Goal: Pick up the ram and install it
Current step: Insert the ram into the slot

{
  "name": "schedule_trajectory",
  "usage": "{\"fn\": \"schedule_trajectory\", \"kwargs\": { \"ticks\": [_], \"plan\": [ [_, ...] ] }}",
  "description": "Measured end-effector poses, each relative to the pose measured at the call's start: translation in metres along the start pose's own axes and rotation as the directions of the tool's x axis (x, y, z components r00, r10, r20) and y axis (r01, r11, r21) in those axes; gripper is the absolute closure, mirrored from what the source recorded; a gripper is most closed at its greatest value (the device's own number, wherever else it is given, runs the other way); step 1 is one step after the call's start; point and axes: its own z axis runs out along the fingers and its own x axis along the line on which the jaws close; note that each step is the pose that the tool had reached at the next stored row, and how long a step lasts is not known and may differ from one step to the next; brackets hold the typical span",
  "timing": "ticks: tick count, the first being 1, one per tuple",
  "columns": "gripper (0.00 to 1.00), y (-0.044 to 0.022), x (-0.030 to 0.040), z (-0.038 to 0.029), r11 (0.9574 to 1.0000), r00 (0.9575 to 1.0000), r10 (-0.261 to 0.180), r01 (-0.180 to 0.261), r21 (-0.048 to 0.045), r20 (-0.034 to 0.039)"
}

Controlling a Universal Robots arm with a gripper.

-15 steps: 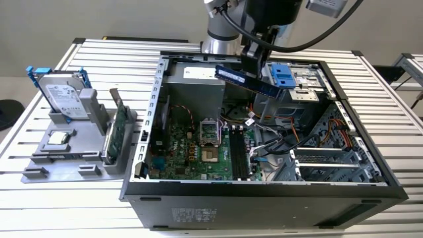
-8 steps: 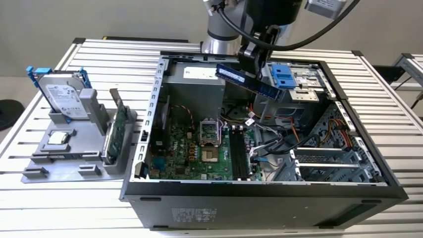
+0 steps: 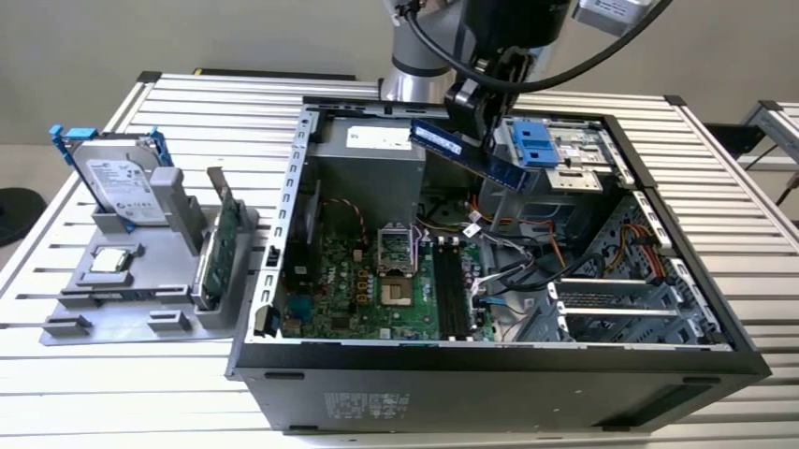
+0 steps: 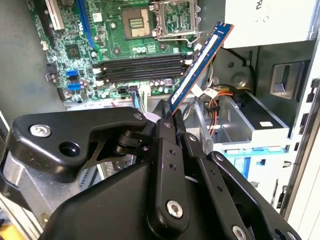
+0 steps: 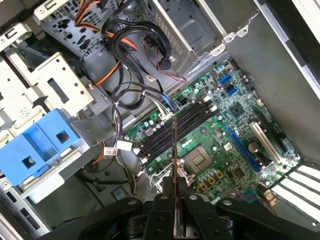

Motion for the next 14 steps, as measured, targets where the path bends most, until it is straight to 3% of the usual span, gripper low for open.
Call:
{"fn": "schedule_trajectory", "kwargs": {
  "ticks": [7, 14],
  "plan": [
    [1.0, 0.0, 0.0, 0.0, 0.9976, 0.9976, 0.07, -0.07, 0.0038, 0.0011],
    [1.0, 0.0, 0.0, 0.0, 0.9906, 0.9907, 0.136, -0.136, 0.0073, 0.0023]
  ]
}}
